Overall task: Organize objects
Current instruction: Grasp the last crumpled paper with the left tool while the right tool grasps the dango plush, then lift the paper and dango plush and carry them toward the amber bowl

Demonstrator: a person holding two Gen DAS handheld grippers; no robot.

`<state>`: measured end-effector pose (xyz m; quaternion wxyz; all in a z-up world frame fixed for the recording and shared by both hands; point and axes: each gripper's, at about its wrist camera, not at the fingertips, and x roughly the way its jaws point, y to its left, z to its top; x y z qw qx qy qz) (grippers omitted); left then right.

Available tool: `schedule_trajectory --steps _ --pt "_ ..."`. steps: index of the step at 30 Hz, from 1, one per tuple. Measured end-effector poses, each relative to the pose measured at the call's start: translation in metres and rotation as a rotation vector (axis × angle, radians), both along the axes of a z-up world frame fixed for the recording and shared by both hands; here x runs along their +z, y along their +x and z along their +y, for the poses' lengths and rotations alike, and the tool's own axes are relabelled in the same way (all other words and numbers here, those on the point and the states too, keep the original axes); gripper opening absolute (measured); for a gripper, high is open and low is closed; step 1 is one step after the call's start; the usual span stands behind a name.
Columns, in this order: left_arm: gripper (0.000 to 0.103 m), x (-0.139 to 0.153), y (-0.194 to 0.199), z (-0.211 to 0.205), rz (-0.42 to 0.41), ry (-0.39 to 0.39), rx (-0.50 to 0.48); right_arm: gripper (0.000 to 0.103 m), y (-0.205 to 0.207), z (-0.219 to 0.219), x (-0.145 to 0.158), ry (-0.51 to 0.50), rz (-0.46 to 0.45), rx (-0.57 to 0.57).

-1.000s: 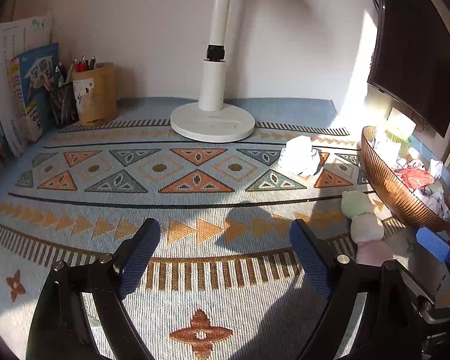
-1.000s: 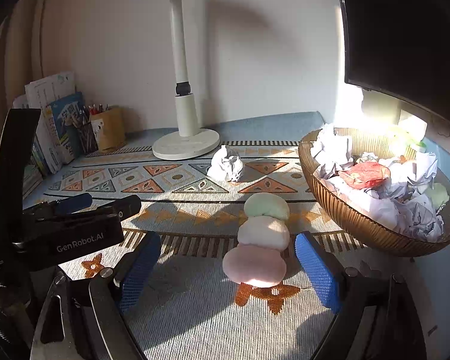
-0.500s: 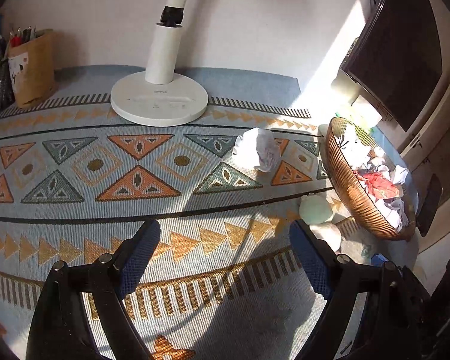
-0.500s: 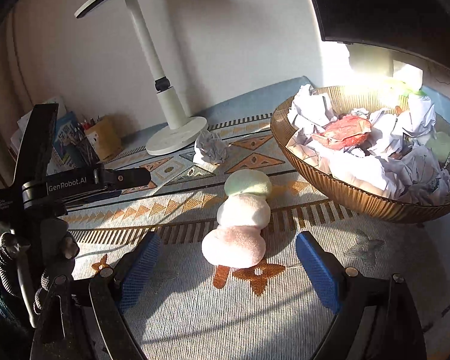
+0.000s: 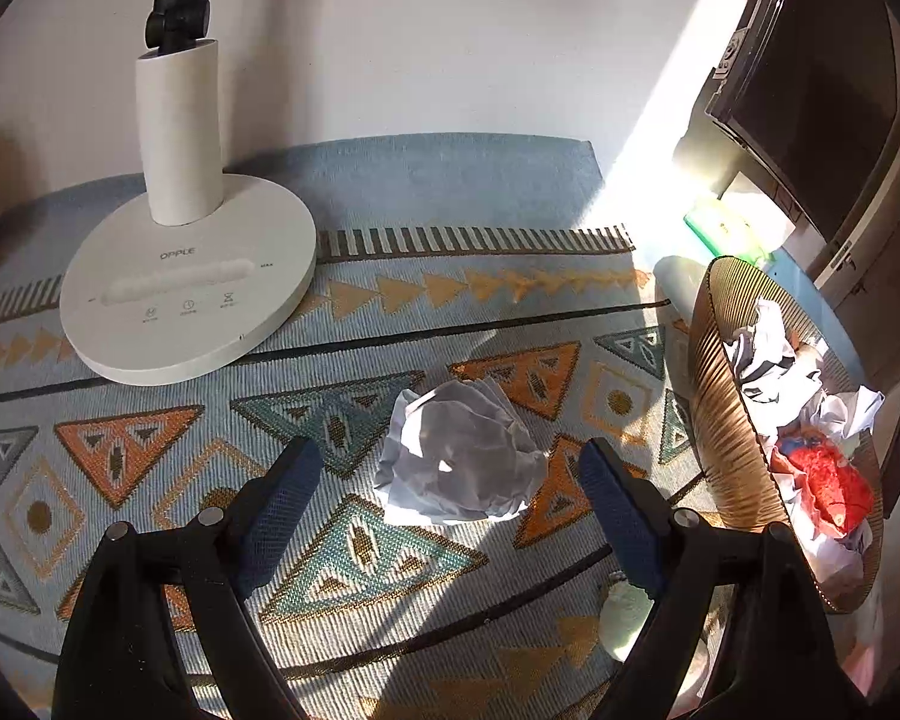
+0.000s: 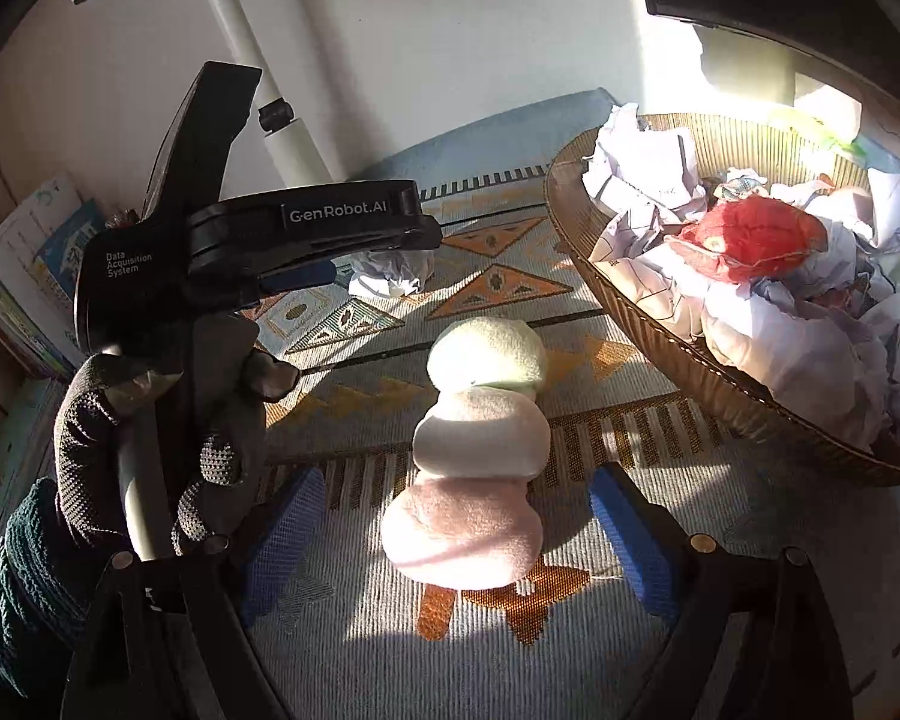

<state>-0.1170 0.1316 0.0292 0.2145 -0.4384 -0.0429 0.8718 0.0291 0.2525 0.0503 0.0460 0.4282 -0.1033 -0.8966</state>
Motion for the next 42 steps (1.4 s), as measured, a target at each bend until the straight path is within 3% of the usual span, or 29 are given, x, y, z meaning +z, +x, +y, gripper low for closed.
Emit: schedule_trajectory --steps 2,3,4,5,6,10,15,21,27,30,31,32,34,39,41,42 --pt "0.086 0.001 -0.003 0.005 0.012 -0.006 0.0 0.062 -0.013 -0.003 -0.008 0.018 -0.04 0.003" --pt "0.085 0.001 -0.005 0.007 0.02 -0.012 0.004 0.059 -0.014 -0.005 -0.009 0.05 -0.031 -0.001" --pt "0.077 0.001 -0.006 0.008 0.023 -0.015 0.005 0.045 -0.014 -0.007 -0.008 0.061 -0.023 0.004" --pt "0.052 0.0 -0.008 0.01 0.016 -0.024 -0.004 0.045 -0.014 -0.008 -0.008 0.058 -0.022 0.014" --pt "0.042 -0.002 -0.009 0.011 0.001 -0.027 -0.02 0.045 -0.012 -0.008 -0.007 0.053 -0.013 0.021" --pt "0.041 0.012 0.014 0.005 0.064 -0.072 -0.029 0.045 0.007 -0.009 0.009 0.052 0.054 0.068" --pt "0.041 0.034 0.078 -0.03 0.099 -0.098 0.013 0.045 0.037 -0.013 0.027 0.076 0.11 0.132" --pt "0.041 0.021 0.151 -0.069 0.106 -0.141 0.119 0.045 0.044 -0.022 0.012 0.063 0.094 0.181" --pt "0.043 0.004 0.168 -0.081 0.104 -0.128 0.147 0.046 0.027 -0.023 -0.013 0.072 -0.022 0.194" --pt "0.044 0.005 0.167 -0.08 0.122 -0.12 0.15 0.053 0.03 -0.024 -0.013 0.091 -0.001 0.194" --pt "0.044 0.005 0.167 -0.08 0.125 -0.12 0.148 0.065 0.03 -0.024 -0.013 0.098 -0.002 0.187" --pt "0.045 0.005 0.17 -0.078 0.127 -0.118 0.146 0.071 0.031 -0.025 -0.013 0.107 0.0 0.178" --pt "0.045 0.005 0.171 -0.079 0.133 -0.113 0.145 0.072 0.031 -0.028 -0.013 0.128 0.003 0.17" --pt "0.045 0.006 0.173 -0.085 0.133 -0.075 0.145 0.071 0.027 -0.033 -0.02 0.179 -0.03 0.15" --pt "0.045 0.007 0.173 -0.087 0.133 -0.065 0.148 0.049 0.029 -0.033 -0.019 0.199 -0.017 0.126" --pt "0.045 0.006 0.173 -0.087 0.133 -0.065 0.149 0.047 0.031 -0.034 -0.019 0.202 -0.009 0.121"
